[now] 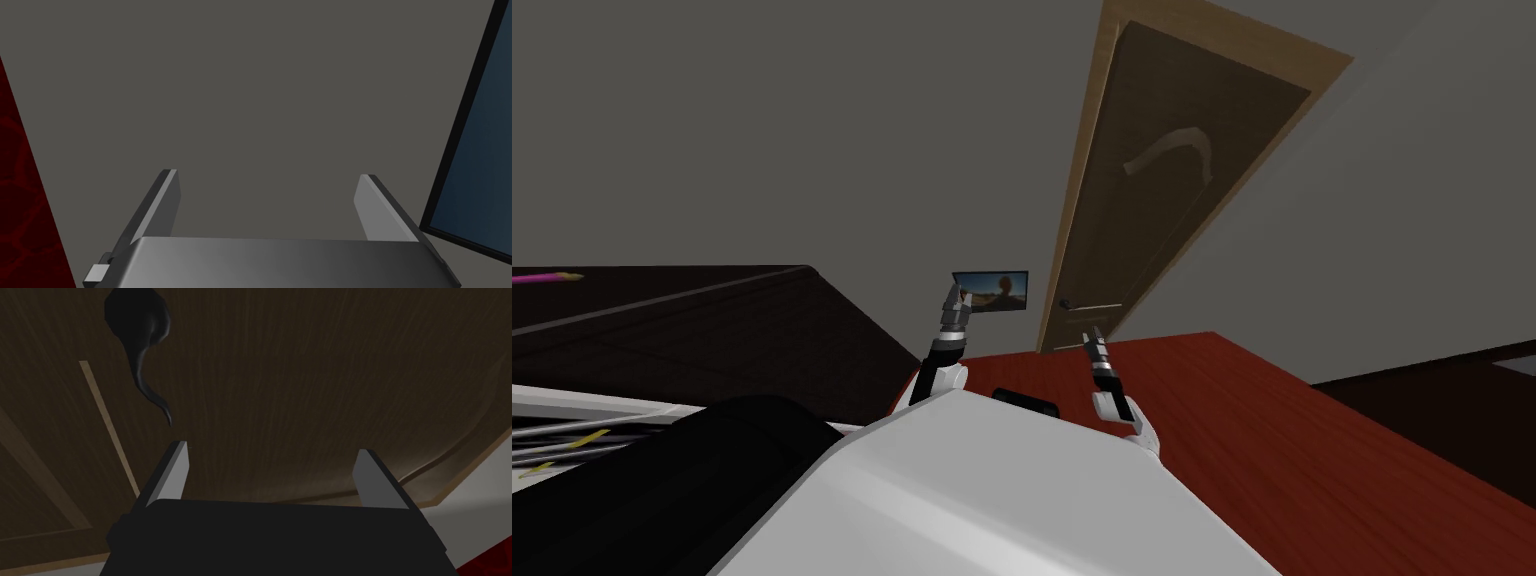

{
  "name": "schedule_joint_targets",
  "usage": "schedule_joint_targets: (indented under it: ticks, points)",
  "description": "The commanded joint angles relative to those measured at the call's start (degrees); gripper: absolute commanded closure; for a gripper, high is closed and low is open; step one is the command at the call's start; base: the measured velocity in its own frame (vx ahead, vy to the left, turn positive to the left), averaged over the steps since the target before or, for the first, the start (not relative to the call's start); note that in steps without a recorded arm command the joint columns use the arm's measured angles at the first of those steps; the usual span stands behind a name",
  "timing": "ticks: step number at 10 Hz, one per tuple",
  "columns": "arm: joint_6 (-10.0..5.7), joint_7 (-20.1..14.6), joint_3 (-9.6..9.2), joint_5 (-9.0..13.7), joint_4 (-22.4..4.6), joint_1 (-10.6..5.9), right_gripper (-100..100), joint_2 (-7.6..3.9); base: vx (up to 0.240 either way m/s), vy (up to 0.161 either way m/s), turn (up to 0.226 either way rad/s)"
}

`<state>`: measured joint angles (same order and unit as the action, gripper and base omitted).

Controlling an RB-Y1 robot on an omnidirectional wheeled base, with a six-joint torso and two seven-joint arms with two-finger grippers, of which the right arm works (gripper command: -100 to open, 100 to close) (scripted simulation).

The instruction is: Pull the door open

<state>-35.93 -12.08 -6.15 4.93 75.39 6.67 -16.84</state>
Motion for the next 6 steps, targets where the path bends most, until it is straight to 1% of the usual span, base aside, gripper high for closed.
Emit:
schedule_joint_targets:
  ticks: [1,2,3,4,6]
  points:
    - [-0.33,-0.3,-0.33,-0.1,-2.9,-1.06,-100,-0.82,0.084,-0.051,0.157]
    - [-0.79,-0.4,-0.55,-0.1,-4.5,-1.73,-100,-1.31,0.085,-0.067,0.177]
    - [-0.79,-0.4,-0.55,-0.1,-5.0,-1.73,-100,-1.31,0.054,-0.049,0.04]
    - [-1.2,-0.6,-0.75,-0.2,-6.8,-2.34,-100,-1.76,0.047,-0.034,0.068]
    - [-2.03,-0.8,-1.15,-0.3,-10.6,-3.55,-100,-2.64,0.075,-0.049,0.149]
